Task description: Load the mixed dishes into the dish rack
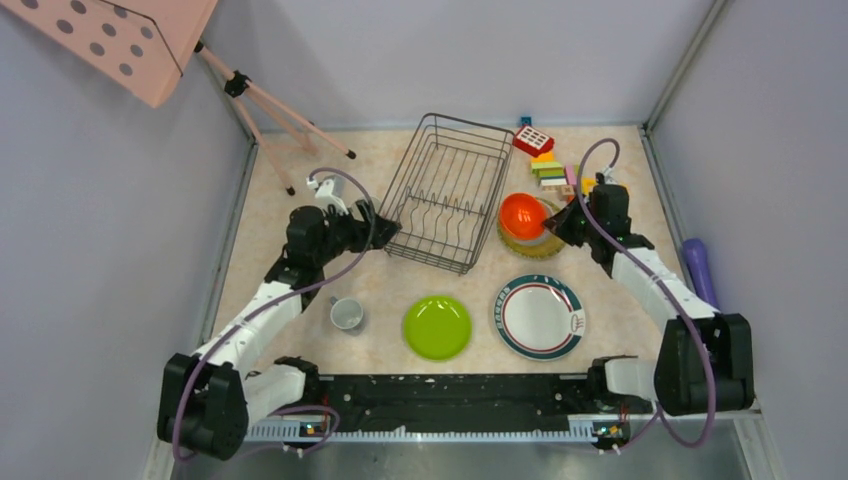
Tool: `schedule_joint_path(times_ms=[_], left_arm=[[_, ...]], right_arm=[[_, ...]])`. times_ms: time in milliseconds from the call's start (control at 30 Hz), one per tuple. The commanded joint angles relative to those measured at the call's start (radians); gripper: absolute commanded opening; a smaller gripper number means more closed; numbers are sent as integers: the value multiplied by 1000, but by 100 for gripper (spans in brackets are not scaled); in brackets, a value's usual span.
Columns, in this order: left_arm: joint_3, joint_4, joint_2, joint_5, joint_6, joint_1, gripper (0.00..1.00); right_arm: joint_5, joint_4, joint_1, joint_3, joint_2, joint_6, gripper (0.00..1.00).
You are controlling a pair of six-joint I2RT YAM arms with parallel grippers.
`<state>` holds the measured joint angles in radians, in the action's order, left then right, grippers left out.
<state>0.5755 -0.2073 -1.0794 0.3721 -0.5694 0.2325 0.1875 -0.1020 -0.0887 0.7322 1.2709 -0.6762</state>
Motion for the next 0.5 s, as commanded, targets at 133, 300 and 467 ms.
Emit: schedule_joint_path(times_ms=[133, 300, 467], left_arm=[[116, 30, 43, 47, -70, 56, 82], [134, -37, 24, 140, -195, 96, 87], [164, -156, -11, 181, -295, 163, 99]], right_arm=[[94, 78, 4, 40, -172, 13, 0], [267, 212, 4, 13, -209, 0, 0], [436, 361, 4, -22, -200, -46, 0]])
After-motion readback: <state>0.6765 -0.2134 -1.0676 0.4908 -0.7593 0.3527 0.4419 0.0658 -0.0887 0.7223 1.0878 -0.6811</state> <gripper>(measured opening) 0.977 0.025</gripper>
